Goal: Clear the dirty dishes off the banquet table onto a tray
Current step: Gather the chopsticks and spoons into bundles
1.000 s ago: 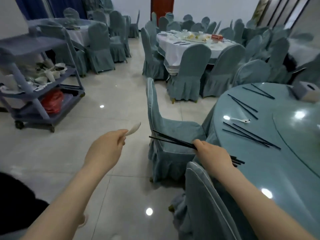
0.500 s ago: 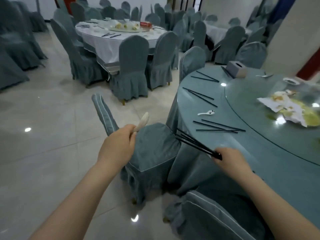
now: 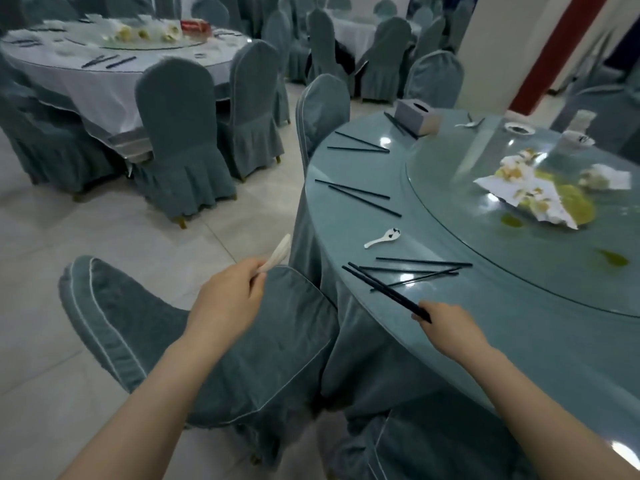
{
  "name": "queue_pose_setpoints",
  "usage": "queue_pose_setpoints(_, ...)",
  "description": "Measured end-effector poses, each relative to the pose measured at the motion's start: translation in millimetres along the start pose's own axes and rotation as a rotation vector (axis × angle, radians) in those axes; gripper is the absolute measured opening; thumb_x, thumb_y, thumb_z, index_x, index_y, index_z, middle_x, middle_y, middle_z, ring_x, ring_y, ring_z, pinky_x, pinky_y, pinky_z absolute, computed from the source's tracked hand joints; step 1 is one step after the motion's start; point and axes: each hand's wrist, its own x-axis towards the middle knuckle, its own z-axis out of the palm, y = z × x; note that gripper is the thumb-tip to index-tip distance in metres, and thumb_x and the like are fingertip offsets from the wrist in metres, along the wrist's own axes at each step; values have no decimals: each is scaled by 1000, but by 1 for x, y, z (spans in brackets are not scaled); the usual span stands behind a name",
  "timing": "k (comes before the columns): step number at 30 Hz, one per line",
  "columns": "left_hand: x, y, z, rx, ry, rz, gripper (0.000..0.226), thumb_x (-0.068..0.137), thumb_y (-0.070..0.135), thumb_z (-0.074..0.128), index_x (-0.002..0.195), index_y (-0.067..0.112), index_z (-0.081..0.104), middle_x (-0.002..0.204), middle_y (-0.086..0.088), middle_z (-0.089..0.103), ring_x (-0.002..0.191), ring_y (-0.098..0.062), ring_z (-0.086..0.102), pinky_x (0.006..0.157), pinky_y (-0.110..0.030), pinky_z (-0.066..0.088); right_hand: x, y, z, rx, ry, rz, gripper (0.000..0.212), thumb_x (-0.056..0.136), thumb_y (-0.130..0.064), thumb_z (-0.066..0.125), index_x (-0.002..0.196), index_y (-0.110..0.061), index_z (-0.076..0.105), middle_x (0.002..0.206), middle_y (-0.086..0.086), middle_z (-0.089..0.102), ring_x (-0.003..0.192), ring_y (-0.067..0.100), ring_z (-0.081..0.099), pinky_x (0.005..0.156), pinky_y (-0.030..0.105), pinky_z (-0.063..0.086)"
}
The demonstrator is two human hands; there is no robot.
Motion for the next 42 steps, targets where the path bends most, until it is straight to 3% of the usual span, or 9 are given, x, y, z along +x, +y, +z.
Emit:
queue_pose_setpoints(4,57,-7,0,35,-51,42,22,96,28,40,86,20,58,63,3,57,62,-23,54,49,-33,35,32,-9,-11,-18,-46,-5,17,98,-29,44,98,-30,61,78,-7,60,65,13,55,53,29,41)
queue_pose_setpoints(9,119,-12,8,-2,-117,130,25,96,27,40,92,14,61,68,-5,62,67,-30,56,53,-36,39,60,-16,-12,-67,-26,92,16,95,-28,48,86,-22,60,74,-6,59,70,17,57,58,30,48)
queue_pose_setpoints(15,179,-17,38,-15,-221,177,22,96,29,41,96,20,61,68,1,59,67,-24,55,53,-32,34,87,4,3,-90,-8,261,17,92,-23,47,106,-25,58,79,-3,58,73,21,56,55,29,40)
queue_pose_setpoints(20,227,-12,77,47,-268,218,22,95,27,43,97,16,63,63,3,58,62,-22,53,51,-31,34,135,39,12,-83,-43,279,38,92,-28,52,130,-25,47,108,4,65,92,26,62,69,33,51)
queue_pose_setpoints(27,278,16,159,154,-430,193,20,95,28,43,86,20,58,60,7,50,59,-19,49,51,-31,29,223,78,18,-184,-220,91,71,90,-43,58,147,-26,19,146,3,23,101,29,59,76,37,50)
queue_pose_setpoints(30,287,35,198,171,-520,211,25,96,27,43,71,21,46,61,6,45,65,-24,47,56,-33,29,241,90,17,-209,-251,-3,58,89,-44,57,139,-25,34,140,-2,30,105,26,58,79,37,51)
queue_pose_setpoints(33,290,52,236,148,-616,238,26,99,28,38,74,22,42,69,4,46,68,-23,45,58,-33,29,242,104,20,-173,-200,-18,34,91,-20,50,125,-22,48,125,1,43,97,28,59,74,40,51)
queue_pose_setpoints(35,293,63,257,149,-678,279,26,101,28,33,78,20,44,75,1,48,71,-25,47,60,-34,31,239,112,21,-136,-179,-11,29,92,-23,50,121,-22,52,120,0,47,97,27,59,72,39,49)
queue_pose_setpoints(42,296,98,326,210,-672,292,28,98,12,33,120,11,50,107,-12,53,93,-30,52,75,-37,39,231,133,26,-13,-111,31,23,95,-32,51,114,-21,56,114,-2,50,103,20,55,71,30,43)
